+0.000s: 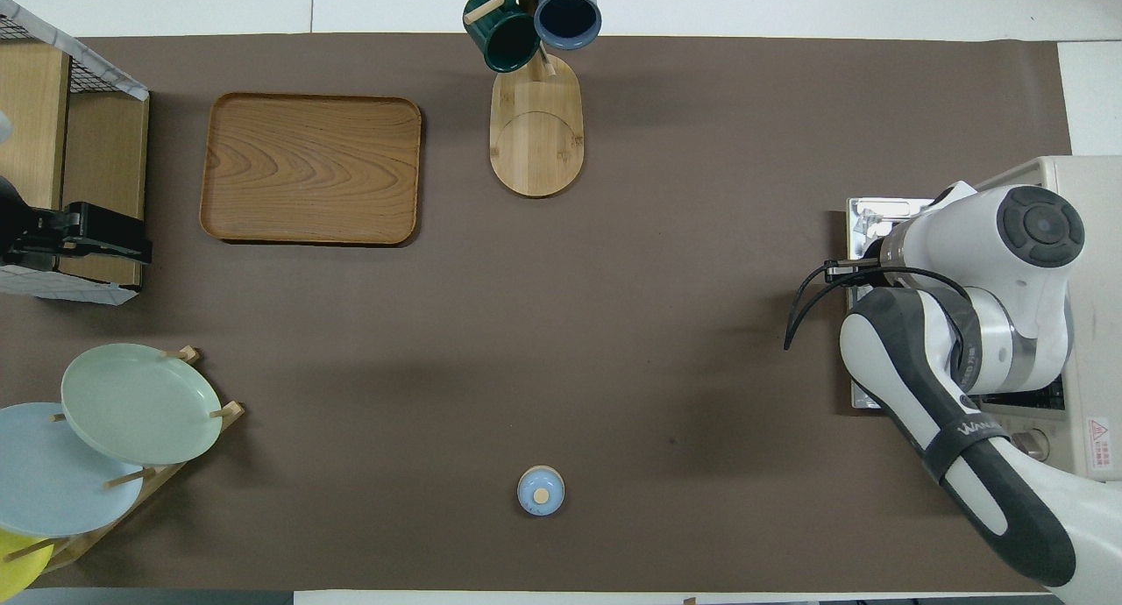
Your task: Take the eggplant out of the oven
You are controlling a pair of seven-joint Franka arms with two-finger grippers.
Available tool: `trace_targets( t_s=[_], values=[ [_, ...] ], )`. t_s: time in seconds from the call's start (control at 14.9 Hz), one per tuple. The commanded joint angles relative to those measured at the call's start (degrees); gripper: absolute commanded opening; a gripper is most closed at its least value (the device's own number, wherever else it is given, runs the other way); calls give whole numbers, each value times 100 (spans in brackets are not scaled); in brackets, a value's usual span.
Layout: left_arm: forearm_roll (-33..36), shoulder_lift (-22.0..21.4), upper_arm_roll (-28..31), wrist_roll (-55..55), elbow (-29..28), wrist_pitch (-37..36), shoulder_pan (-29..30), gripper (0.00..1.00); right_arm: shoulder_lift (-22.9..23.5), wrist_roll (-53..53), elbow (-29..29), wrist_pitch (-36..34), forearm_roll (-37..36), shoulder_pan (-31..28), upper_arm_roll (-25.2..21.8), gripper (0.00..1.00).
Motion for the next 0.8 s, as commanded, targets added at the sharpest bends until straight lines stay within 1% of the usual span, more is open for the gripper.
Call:
trace_targets(
  t_s=[0.0,0.13,0.27,0.33,0.4,0.47,0.54,0.67,0.74],
  values=[
    [90,-91,-7,-8,-30,-46,10,100,1,127,24,28,205,101,-64,0],
    [90,-91,-7,-8,-30,-46,10,100,1,136,163,-182,206,205,-56,0],
    [90,-91,-7,-8,-30,-46,10,100,-43,153,531,-742,206,259,-56,0],
    [90,-91,-7,-8,-30,-46,10,100,-95,258,803,-1146,197,259,-64,10],
    [90,-91,-7,-8,-30,-46,10,100,-105,416,1041,-1463,153,250,-91,33],
    [90,-91,-7,-8,-30,-46,10,100,-166,487,1191,-1780,101,198,-126,42],
    [90,-91,-7,-8,-30,-46,10,100,-288,496,1210,-1974,31,145,-152,53],
    [90,-91,-7,-8,-30,-46,10,100,-421,496,1193,-2195,-241,74,-275,54],
    [90,-91,-7,-8,-30,-46,10,100,-447,488,1123,-2179,-382,66,-345,54]
  ],
)
